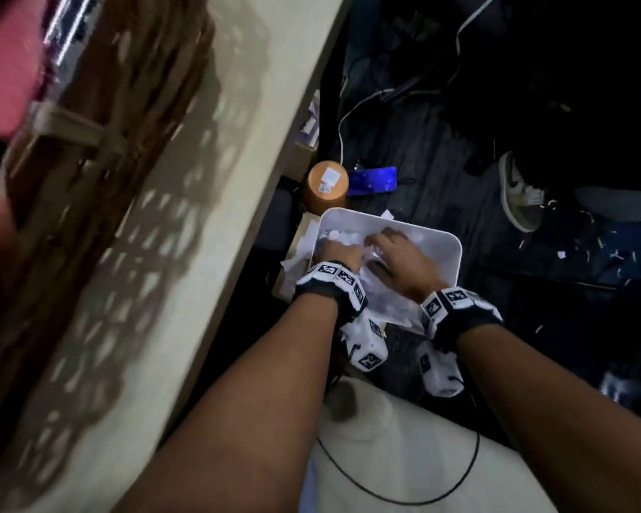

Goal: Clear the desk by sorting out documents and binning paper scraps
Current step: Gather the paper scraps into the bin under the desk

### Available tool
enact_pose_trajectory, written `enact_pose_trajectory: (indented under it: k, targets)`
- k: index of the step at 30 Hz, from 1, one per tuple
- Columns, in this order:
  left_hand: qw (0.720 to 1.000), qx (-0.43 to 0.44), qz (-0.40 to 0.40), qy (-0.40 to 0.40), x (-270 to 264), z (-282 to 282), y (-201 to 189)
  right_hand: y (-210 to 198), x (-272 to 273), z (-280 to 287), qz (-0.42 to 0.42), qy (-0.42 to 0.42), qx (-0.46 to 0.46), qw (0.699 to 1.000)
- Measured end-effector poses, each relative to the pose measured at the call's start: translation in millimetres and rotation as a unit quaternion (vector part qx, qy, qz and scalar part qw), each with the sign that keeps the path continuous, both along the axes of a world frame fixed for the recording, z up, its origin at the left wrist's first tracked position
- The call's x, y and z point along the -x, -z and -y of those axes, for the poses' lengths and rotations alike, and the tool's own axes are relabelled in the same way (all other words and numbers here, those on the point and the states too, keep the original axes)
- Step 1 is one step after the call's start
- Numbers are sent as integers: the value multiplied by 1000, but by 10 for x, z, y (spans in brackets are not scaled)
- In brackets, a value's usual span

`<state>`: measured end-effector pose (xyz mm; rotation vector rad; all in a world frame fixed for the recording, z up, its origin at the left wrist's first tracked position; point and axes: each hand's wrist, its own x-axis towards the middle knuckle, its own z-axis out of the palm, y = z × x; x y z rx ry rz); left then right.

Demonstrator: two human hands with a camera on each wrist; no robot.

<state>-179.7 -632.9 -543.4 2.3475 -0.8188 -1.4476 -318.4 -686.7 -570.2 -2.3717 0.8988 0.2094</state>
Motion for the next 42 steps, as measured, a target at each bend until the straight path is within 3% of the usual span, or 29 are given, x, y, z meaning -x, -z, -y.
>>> enact_pose_trajectory:
  k: [3,7,12,17,19,23,26,30,35,40,42]
  targets:
    - [998,-52,13,-27,42,-135,-61,-58,151,38,-144,25,-77,986]
    - [998,-62,7,11,67,-284,-482,-635,206,-19,-79,78,-143,983]
    - [997,31,19,71,1,-550,-1675,-1810,64,-376,-57,126,-104,985]
    - [973,110,-13,202,-129,-1313,-3063,-3043,-323,-1065,32,216,-12,976]
    - [972,153,-19,178,-318,-1682,-3382,-3411,-527,-1416,65,207,18,976]
    - [964,224,53,130,-746,-2567,-3660,-3896,-1021,-2185,233,81,89,965]
    - [967,209,127,77,-1166,-3301,-3779,-4019,-1511,-2694,297,-85,36,950]
    - [957,157,243,32,-1434,-4191,-3678,-4016,-2097,-3130,219,-281,34,934]
    - [940,127,315,-45,-1485,-4935,-3415,-3862,-2488,-3315,126,-419,49,898]
    - [898,100,389,-177,-1660,-5480,-3323,-3602,-2396,-3510,-62,-588,181,786]
    - [881,94,416,-204,-1765,-5606,-3332,-3480,-2368,-3504,-64,-568,172,802]
